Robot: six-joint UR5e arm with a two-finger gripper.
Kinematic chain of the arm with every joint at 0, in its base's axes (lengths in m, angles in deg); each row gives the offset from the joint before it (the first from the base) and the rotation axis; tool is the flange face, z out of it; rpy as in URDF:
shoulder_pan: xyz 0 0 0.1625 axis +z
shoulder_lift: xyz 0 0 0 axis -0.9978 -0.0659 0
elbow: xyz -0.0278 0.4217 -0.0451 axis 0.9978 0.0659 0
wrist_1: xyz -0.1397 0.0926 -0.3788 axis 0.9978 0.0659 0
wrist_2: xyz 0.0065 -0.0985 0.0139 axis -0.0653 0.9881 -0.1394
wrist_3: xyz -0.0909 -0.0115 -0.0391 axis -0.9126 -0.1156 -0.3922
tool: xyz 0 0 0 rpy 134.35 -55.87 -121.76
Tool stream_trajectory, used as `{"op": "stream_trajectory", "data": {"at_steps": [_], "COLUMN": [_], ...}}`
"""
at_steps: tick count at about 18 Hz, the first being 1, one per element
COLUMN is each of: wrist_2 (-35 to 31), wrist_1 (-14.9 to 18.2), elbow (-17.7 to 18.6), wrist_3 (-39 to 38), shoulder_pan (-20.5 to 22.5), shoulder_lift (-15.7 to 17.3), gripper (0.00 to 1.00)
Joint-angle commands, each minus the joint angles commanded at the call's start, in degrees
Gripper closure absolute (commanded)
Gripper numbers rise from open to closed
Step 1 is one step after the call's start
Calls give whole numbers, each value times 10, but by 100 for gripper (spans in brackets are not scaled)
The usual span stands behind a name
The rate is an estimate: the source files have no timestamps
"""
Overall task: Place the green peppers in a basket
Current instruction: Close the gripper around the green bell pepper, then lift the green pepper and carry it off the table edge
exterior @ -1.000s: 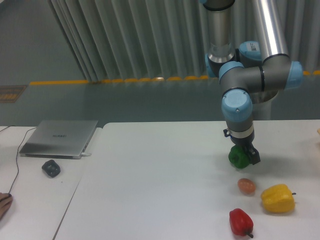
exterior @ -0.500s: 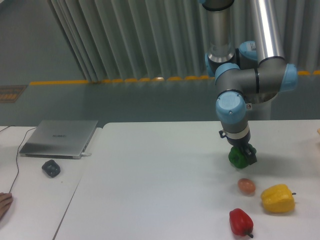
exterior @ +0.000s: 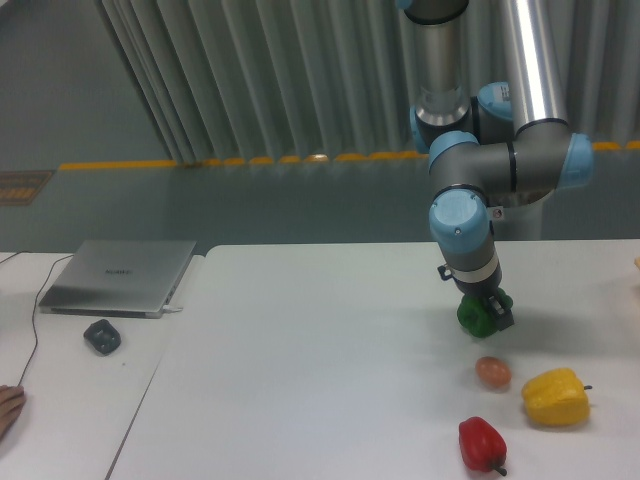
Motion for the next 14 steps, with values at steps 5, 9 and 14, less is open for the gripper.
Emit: {"op": "stream_trajectory", "data": {"at_steps": [5, 9, 14], "wrist_2": [1, 1, 10], "wrist_1": [26, 49, 63], "elbow": [-42, -74, -121], "wrist_3": [7, 14, 157], "shoulder_pan": [20, 37, 109], "shoulder_lift": [9, 18, 21], "gripper": [62, 64, 63]}}
